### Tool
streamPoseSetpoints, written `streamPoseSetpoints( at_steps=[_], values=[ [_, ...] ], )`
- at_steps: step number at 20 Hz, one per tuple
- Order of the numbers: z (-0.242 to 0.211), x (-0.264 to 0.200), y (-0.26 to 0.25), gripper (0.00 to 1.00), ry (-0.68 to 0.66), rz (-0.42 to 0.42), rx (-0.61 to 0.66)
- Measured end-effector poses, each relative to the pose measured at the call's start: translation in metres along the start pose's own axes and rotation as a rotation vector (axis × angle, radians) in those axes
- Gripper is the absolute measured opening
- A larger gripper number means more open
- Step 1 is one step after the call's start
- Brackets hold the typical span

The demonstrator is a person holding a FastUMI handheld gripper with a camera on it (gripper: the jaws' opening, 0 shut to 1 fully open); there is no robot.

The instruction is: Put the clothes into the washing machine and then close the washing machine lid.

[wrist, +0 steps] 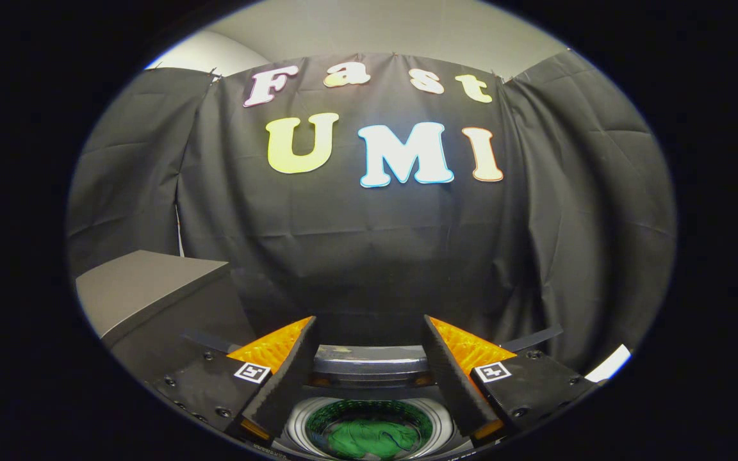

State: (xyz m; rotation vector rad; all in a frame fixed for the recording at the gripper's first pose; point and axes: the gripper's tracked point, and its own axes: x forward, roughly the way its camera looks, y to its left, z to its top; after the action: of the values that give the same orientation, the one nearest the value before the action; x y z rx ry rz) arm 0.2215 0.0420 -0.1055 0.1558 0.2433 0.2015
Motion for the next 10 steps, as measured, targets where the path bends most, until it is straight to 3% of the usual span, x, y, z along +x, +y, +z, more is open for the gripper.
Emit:
streamPoseSetpoints(
  at_steps=[10],
  values=[
    [-0.038, -0.025, -0.001, 0.99, 0.068, 0.015, -0.003]
  ],
)
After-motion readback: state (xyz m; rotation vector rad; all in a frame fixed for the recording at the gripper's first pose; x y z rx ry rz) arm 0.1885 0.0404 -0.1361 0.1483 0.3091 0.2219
